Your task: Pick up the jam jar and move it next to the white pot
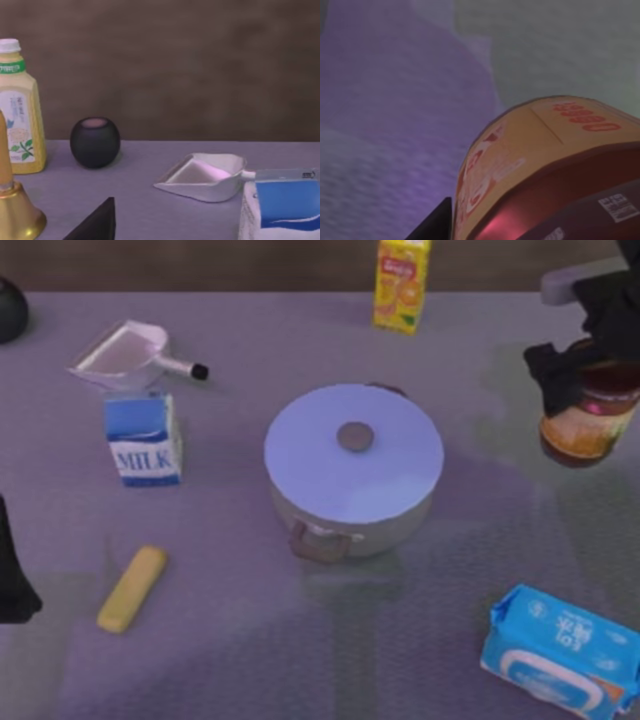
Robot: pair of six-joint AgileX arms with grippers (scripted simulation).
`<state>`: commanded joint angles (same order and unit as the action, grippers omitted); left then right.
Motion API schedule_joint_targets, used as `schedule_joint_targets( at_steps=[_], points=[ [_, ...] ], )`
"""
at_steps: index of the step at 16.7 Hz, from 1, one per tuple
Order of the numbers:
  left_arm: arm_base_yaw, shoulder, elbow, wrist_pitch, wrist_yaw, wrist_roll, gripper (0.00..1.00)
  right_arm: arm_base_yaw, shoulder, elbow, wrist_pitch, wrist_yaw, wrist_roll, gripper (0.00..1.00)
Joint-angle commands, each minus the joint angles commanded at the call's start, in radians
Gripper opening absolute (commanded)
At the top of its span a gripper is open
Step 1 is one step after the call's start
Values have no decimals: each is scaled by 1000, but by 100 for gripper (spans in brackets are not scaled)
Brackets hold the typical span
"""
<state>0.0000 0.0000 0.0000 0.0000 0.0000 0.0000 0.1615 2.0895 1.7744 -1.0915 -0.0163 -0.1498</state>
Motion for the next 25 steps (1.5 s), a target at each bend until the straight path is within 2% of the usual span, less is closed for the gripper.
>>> schedule_joint_targets(
  at_steps=[4, 8, 14, 20, 24, 25],
  points=[
    [0, 0, 0, 0, 0, 0, 100, 91, -27, -89, 78, 60, 306, 0],
    [0, 0, 0, 0, 0, 0, 100, 145, -41, -150, 121, 95, 450, 0],
    [0, 0, 0, 0, 0, 0, 100, 144, -36, -156, 126, 95, 461, 0],
    [0, 0, 0, 0, 0, 0, 100, 146, 23, -246, 283, 97, 457, 0],
    [0, 0, 0, 0, 0, 0, 100, 145, 29, -252, 291, 98, 458, 0],
    [0, 0, 0, 0, 0, 0, 100, 145, 29, -252, 291, 98, 458, 8]
  ],
)
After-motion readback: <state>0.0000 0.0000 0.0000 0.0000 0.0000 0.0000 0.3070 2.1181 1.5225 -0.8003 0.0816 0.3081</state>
